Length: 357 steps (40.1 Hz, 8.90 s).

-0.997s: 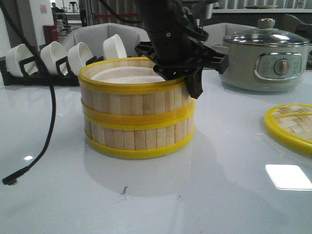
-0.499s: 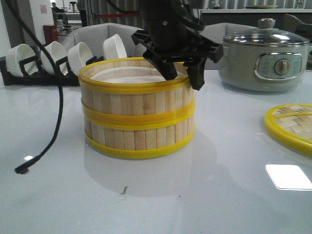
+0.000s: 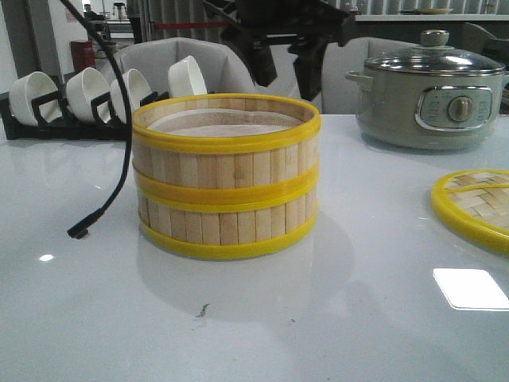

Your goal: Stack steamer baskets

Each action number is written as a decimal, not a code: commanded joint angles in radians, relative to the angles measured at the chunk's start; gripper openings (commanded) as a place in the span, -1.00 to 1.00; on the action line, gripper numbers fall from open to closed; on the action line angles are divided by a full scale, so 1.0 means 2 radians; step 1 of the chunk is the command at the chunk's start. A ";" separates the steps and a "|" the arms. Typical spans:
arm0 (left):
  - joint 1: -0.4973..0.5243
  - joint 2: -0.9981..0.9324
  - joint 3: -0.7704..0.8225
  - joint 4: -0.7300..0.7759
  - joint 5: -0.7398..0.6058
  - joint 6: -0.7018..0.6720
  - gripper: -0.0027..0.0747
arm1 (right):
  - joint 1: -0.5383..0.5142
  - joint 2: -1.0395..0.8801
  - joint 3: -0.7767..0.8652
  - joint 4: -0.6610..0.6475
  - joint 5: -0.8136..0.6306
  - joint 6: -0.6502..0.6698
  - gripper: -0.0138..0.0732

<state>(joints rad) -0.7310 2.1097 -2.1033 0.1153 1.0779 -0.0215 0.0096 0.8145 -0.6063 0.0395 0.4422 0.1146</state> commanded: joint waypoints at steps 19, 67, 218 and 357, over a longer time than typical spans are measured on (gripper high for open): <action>0.171 -0.257 0.031 0.021 0.018 -0.010 0.21 | 0.000 -0.001 -0.018 -0.005 -0.034 -0.001 0.36; 0.217 -0.728 0.512 0.075 -0.083 -0.081 0.21 | 0.000 -0.001 -0.018 -0.005 -0.034 -0.001 0.36; 0.181 -0.738 0.559 0.100 -0.096 -0.103 -0.69 | -0.056 0.425 -0.329 -0.025 0.097 -0.001 0.26; 0.181 -0.738 0.559 0.100 -0.095 -0.103 -0.69 | -0.081 0.523 -0.374 -0.005 0.083 -0.001 0.26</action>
<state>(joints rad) -0.3627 0.6338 -0.9580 0.2977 0.9576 -0.2161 -0.1495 1.9059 -1.3203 0.0311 0.6435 0.1146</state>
